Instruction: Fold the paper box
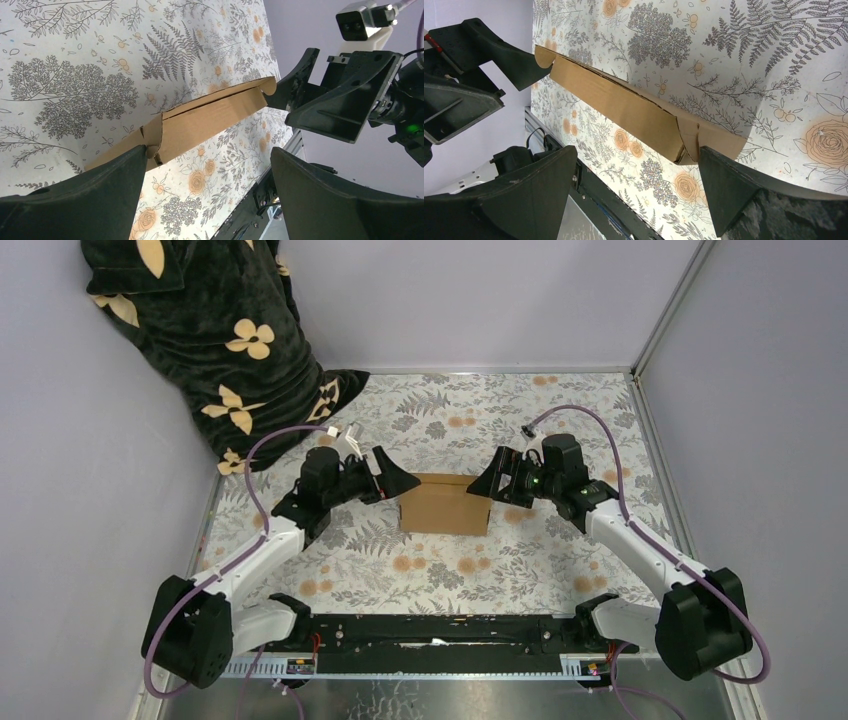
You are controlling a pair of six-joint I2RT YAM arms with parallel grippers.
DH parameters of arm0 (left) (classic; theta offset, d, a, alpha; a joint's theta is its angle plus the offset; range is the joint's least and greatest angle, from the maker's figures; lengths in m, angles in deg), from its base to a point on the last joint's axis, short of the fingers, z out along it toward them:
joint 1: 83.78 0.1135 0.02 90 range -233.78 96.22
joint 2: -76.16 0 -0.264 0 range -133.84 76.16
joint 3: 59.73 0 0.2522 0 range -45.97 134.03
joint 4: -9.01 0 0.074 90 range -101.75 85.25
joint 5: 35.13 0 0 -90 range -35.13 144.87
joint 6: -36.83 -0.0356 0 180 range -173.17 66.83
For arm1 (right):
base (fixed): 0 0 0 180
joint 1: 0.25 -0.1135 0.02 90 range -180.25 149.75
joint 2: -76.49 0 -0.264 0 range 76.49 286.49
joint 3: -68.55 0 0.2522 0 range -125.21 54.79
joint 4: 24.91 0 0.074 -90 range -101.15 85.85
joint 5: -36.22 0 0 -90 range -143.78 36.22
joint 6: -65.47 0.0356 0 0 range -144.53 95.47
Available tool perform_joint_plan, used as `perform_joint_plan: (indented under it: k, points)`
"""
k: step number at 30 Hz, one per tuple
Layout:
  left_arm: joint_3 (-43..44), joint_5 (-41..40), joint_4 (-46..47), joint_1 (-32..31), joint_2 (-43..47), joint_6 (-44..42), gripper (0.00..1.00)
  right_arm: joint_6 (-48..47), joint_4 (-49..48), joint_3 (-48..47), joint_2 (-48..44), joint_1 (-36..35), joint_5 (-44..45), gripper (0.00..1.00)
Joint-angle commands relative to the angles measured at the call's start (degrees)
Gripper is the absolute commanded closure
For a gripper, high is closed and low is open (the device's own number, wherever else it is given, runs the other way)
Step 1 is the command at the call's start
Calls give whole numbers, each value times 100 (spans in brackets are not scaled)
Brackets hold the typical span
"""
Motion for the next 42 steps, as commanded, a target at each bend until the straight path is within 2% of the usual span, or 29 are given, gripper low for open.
perform_joint_plan:
  k: [1,18,32,42]
  points:
    - [-21,91,-16,-74,233,40,1,77,-37,-7,-199,-43,-217,1]
    - [-728,-88,-74,-288,860,186,1,220,-78,576,-718,-43,-242,1]
    - [-91,-149,-414,-288,541,-199,1,82,88,352,-652,-44,-161,1]
    - [557,-522,-1814,-288,1010,-989,1,-916,1614,-402,-1057,-44,777,1]
